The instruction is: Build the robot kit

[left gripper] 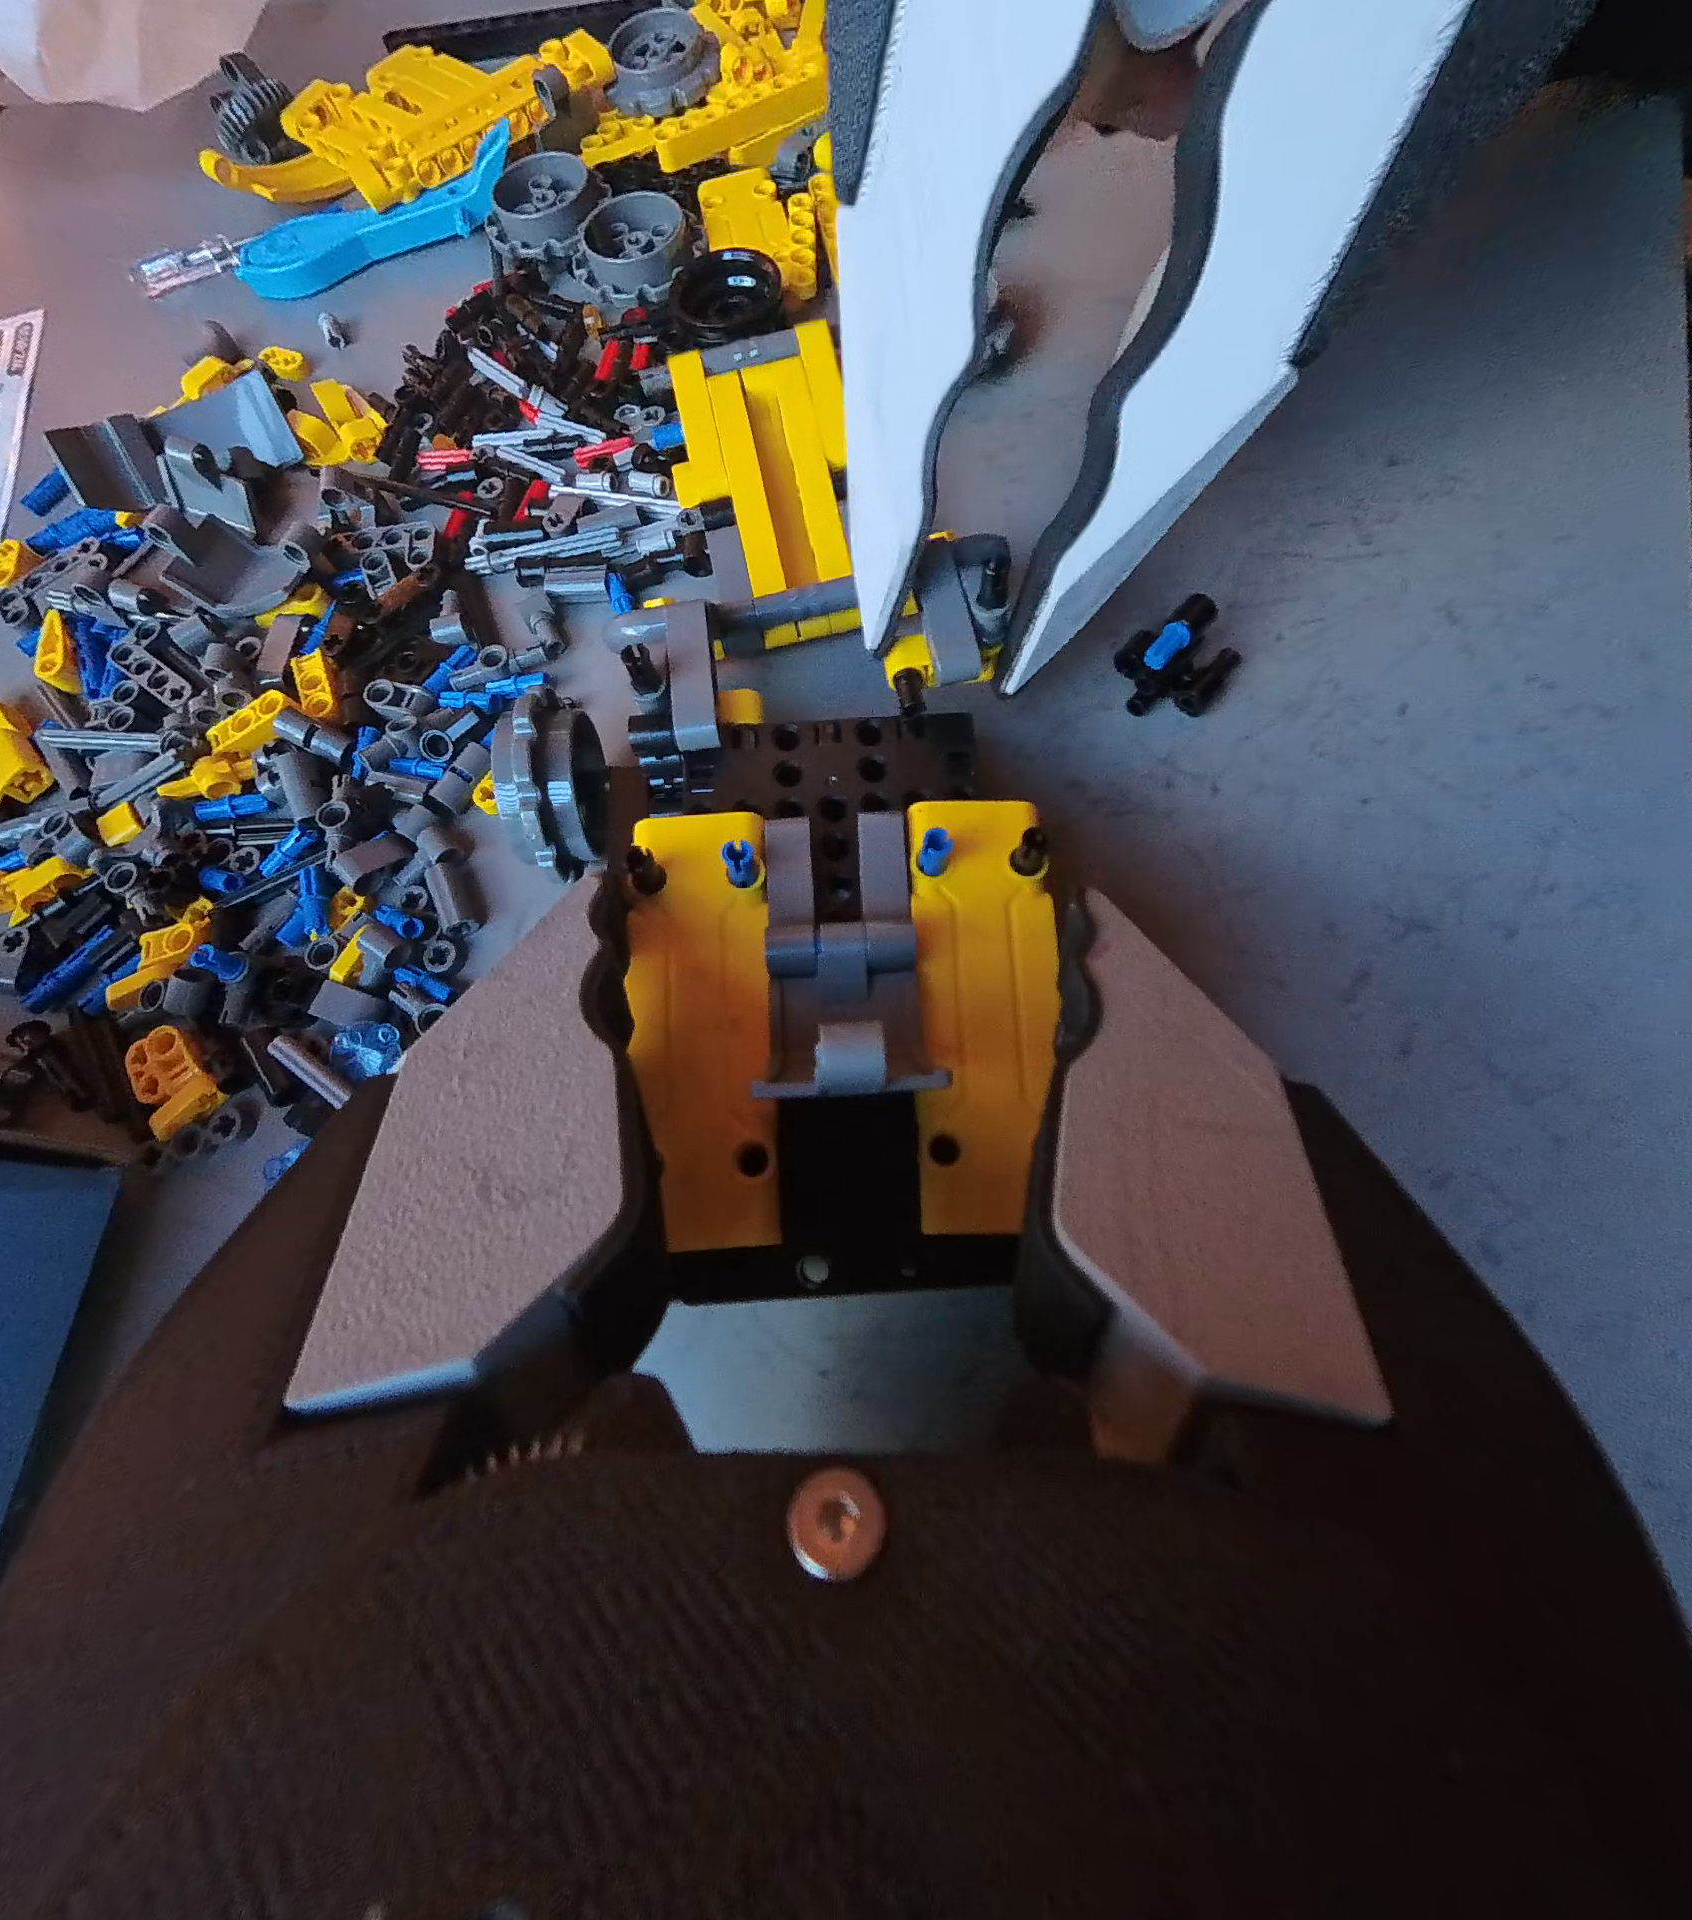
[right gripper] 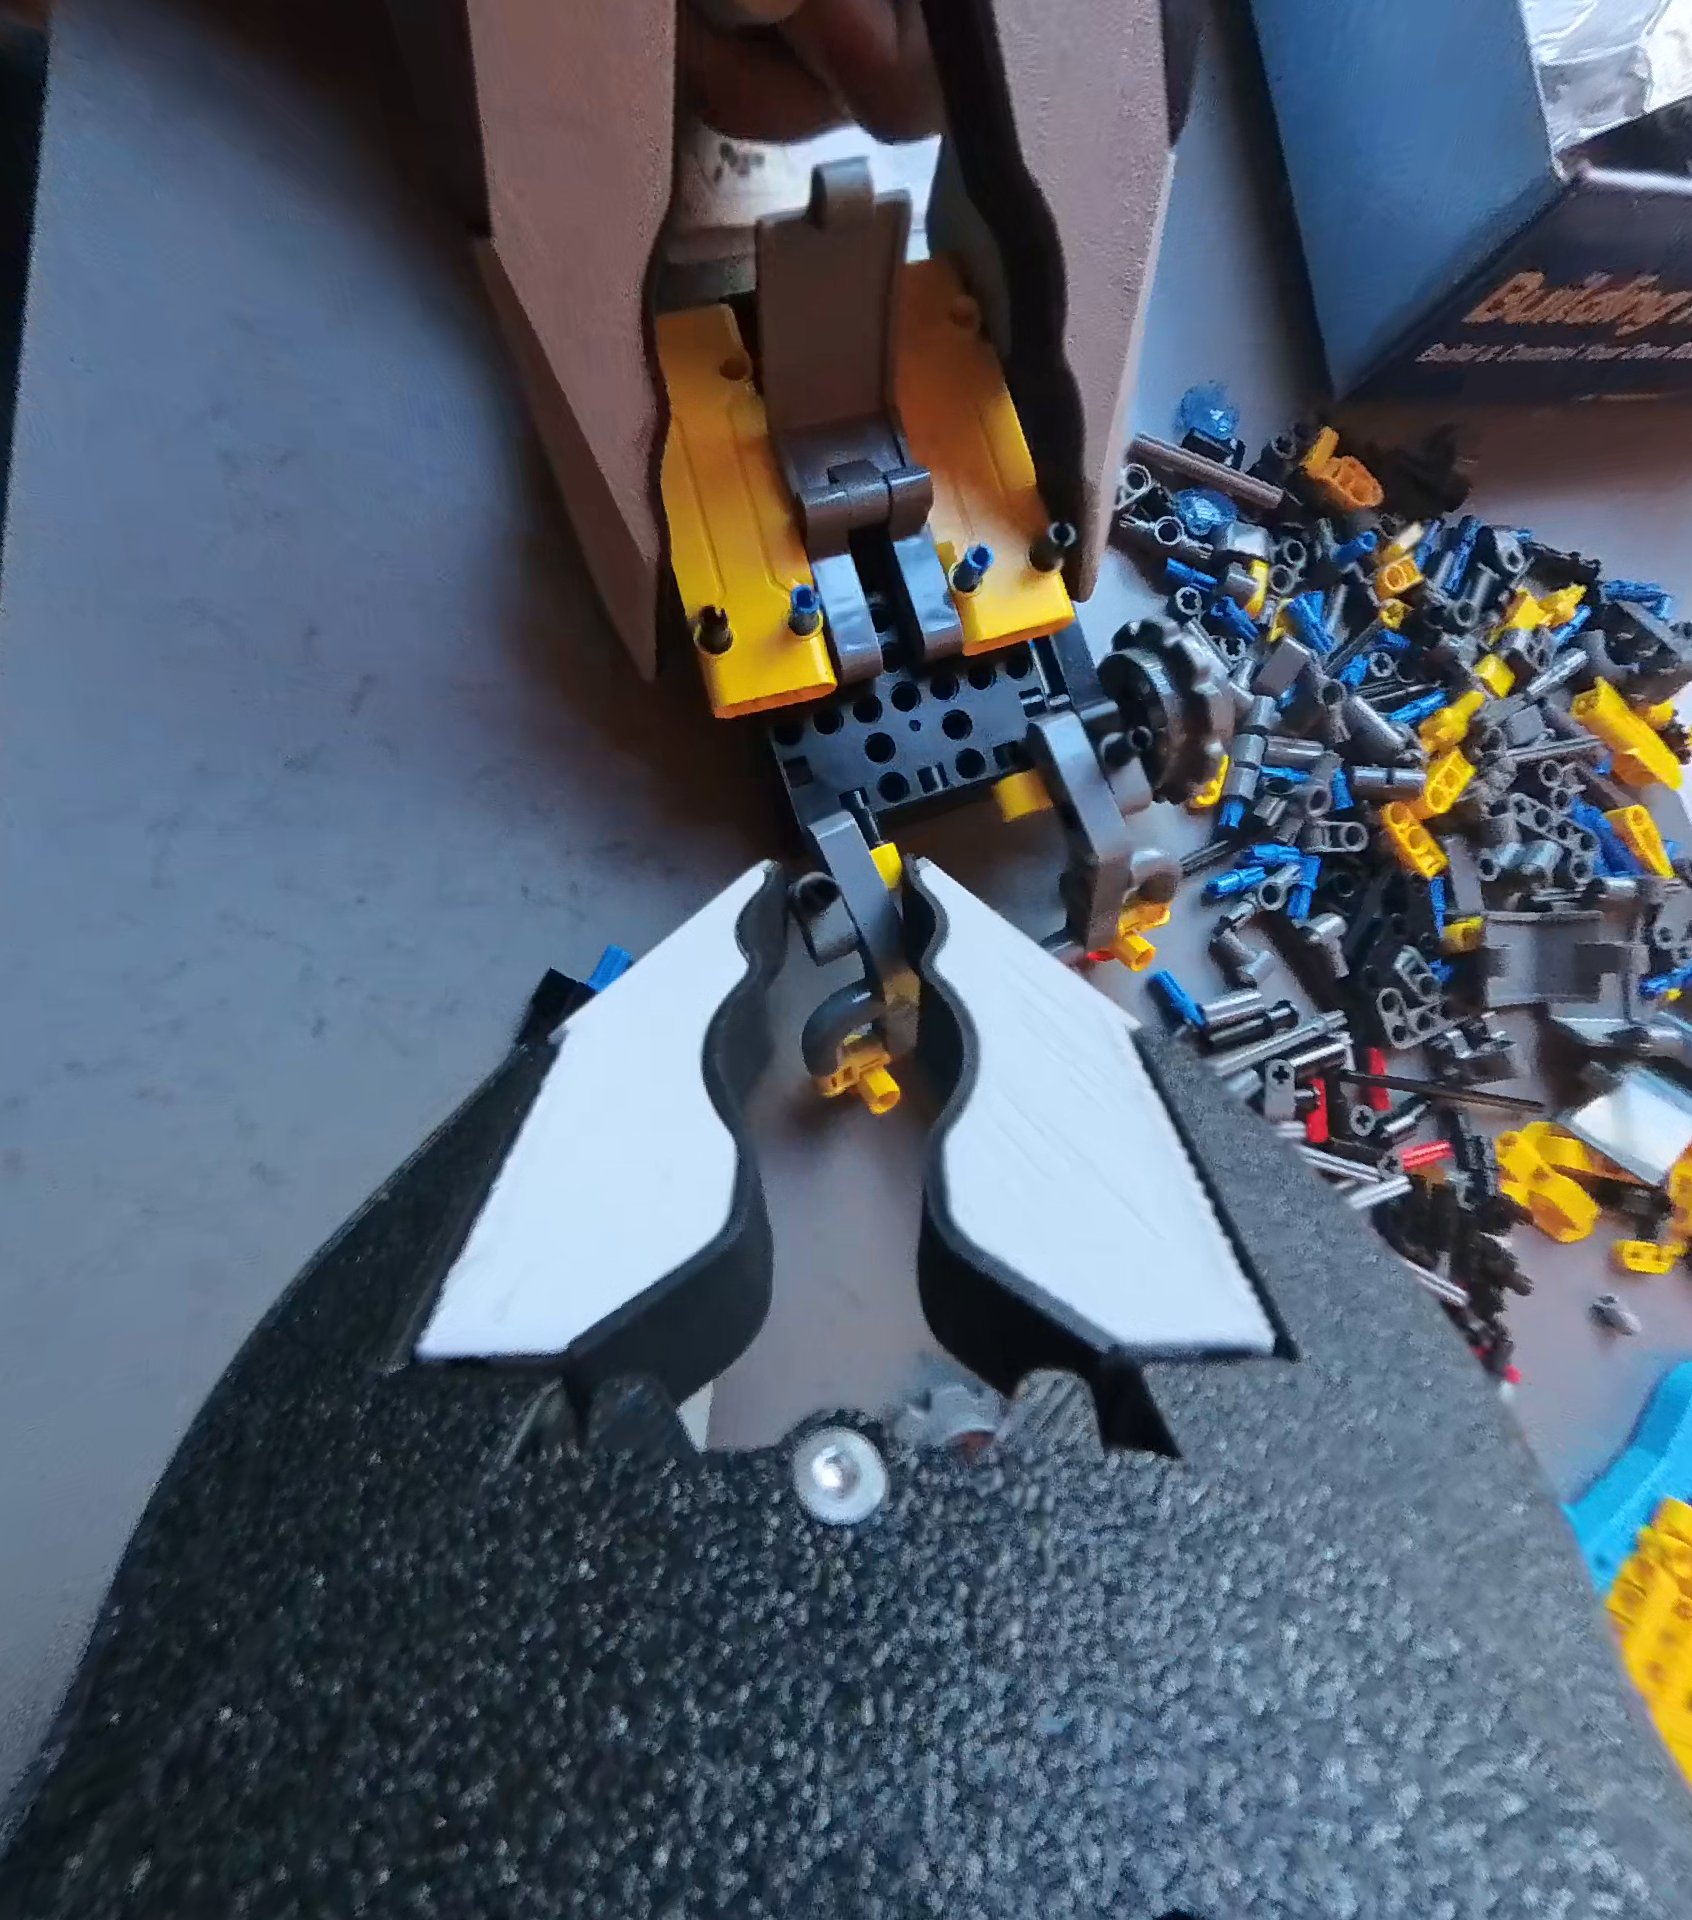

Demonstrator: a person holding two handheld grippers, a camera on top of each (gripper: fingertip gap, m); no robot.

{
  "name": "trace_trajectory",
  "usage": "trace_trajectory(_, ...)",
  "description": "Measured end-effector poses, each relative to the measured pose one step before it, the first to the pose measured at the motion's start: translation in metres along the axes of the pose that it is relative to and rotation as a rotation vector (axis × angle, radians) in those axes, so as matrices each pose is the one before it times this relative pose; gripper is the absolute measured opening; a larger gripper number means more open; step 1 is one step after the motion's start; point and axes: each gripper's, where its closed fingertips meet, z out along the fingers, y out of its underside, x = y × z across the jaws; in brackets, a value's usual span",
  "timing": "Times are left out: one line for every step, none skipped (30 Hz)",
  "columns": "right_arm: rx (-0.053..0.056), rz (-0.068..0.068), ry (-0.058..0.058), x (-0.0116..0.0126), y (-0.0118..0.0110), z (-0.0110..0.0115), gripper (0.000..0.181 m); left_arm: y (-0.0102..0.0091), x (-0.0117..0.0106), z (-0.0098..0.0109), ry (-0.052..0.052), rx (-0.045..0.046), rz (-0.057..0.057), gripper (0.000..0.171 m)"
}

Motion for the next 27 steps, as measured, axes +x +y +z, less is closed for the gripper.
trace_trajectory(-0.0064, -0.011, 0.0052, -0.00007, -0.00007, -0.00005, 0.022, -0.00003, 0.00001, -0.00019, 0.0013, 0.00092, -0.0002, 0.081)
trace_trajectory(0.0006, -0.0008, -0.0021, -0.00024, 0.00016, -0.00014, 0.022, -0.00005, 0.00003, 0.00007, 0.0002, -0.00008, 0.0003, 0.081)
trace_trajectory(0.0015, 0.0091, -0.0066, -0.00026, 0.00025, -0.00012, 0.022, 0.00006, -0.00004, 0.00006, -0.0007, -0.0013, 0.0, 0.081)
trace_trajectory(-0.0018, 0.0071, -0.0037, -0.00007, 0.0002, -0.0002, 0.022, 0.00017, -0.00013, -0.00013, -0.001, -0.00079, -0.0007, 0.081)
trace_trajectory(-0.0068, -0.001, 0.0042, 0.00047, 0.00031, -0.00017, 0.022, 0.00001, 0.00012, -0.00031, 0.0017, 0.00302, -0.0008, 0.081)
trace_trajectory(-0.011, -0.0024, 0.0046, 0.00011, 0.00088, 0.00016, 0.022, -0.0002, 0.0002, -0.00037, 0.0032, 0.00479, -0.0012, 0.081)
trace_trajectory(-0.008, -0.0012, 0.0013, -0.00045, 0.00083, 0.00072, 0.022, 0.00029, 0.00008, 0.00003, -0.0008, -0.00411, 0.0018, 0.081)
trace_trajectory(-0.0027, -0.0007, 0.0024, -0.00031, 0.00034, 0.00078, 0.022, 0.00009, 0.00002, 0.00027, -0.0013, -0.0023, -0.0008, 0.081)
trace_trajectory(-0.0046, 0.0044, 0.0009, 0.00007, 0.00048, 0.00063, 0.022, -0.00017, -0.00026, 0.00017, -0.0028, 0.00031, -0.0012, 0.081)
trace_trajectory(-0.0078, 0.0065, 0.0002, 0.00005, 0.0009, 0.00125, 0.022, 0.00005, 0.0, 0.00004, -0.0023, -0.00147, 0.0005, 0.081)
trace_trajectory(-0.0095, 0.0009, 0.0031, 0.00018, 0.00087, 0.00161, 0.022, 0.00007, -0.00021, -0.00005, -0.0017, -0.0001, -0.0021, 0.081)
trace_trajectory(-0.0057, -0.0047, 0.0071, 0.00035, 0.00032, 0.00115, 0.022, 0.00003, -0.00043, -0.00001, -0.0041, -0.00019, -0.0021, 0.081)
trace_trajectory(0.0059, 0.0027, 0.0084, 0.0008, -0.001, -0.00003, 0.022, 0.0001, -0.0003, -0.00006, -0.0046, 0.00046, -0.0011, 0.081)
trace_trajectory(0.0174, 0.0228, -0.0018, 0.00055, -0.00164, -0.00068, 0.022, -0.00019, 0.00003, 0.00008, -0.0018, 0.00254, -0.0001, 0.08)
trace_trajectory(0.0195, 0.0354, -0.0137, 0.00028, -0.00106, -0.00055, 0.021, -0.00003, -0.00003, -0.00001, -0.001, 0.00029, -0.0003, 0.08)
trace_trajectory(0.0133, 0.0272, -0.0131, 0.00001, -0.00015, -0.00004, 0.021, 0.00004, -0.00008, 0.00009, -0.002, -0.0015, -0.0003, 0.08)
trace_trajectory(0.0059, 0.0032, -0.0013, -0.00001, 0.00001, 0.00022, 0.021, -0.00015, -0.00021, 0.00008, -0.0022, 0.00108, -0.0013, 0.08)
trace_trajectory(-0.0018, -0.0142, 0.0115, 0.00019, 0.00009, 0.00036, 0.021, 0.00001, -0.0001, 0.00003, -0.0018, 0.00102, -0.001, 0.08)
trace_trajectory(-0.0045, -0.0113, 0.0123, 0.00018, -0.00007, 0.00031, 0.021, 0.00006, -0.00026, -0.00003, -0.0025, -0.00042, -0.0013, 0.08)
trace_trajectory(-0.0018, 0.0007, 0.005, 0.0002, -0.00011, 0.00017, 0.021, -0.00005, -0.00024, 0.00005, -0.0019, 0.0003, -0.0017, 0.08)
trace_trajectory(0.0038, 0.0108, -0.0008, 0.00023, -0.00023, 0.00031, 0.021, -0.00008, -0.00033, 0.00009, -0.0035, 0.00017, -0.0019, 0.08)
trace_trajectory(0.0087, 0.0172, -0.0025, 0.00031, -0.0004, 0.00028, 0.021, -0.00008, -0.00041, 0.00022, -0.0062, -0.00003, -0.0024, 0.08)
trace_trajectory(0.009, 0.0188, -0.0011, 0.00028, -0.00029, 0.00037, 0.021, -0.0002, -0.00005, 0.00025, -0.0052, 0.00059, -0.001, 0.08)
trace_trajectory(0.0037, 0.0113, 0.0018, 0.00022, 0.00014, 0.00041, 0.021, -0.00003, -0.00034, 0.00011, -0.0058, -0.00104, -0.0041, 0.08)
trace_trajectory(-0.0018, 0.0003, 0.007, 0.00024, 0.00011, 0.00036, 0.021, -0.00008, 0.0, 0.00004, -0.0053, -0.00034, -0.0026, 0.08)
trace_trajectory(-0.0061, -0.0045, 0.0089, 0.0005, 0.00004, 0.00028, 0.021, 0.00002, -0.00014, -0.00008, -0.0043, 0.00014, -0.0025, 0.08)
trace_trajectory(-0.0097, -0.0021, 0.0055, 0.00035, 0.00004, 0.00014, 0.021, -0.00009, -0.00041, -0.00003, -0.0064, 0.00091, -0.0029, 0.08)
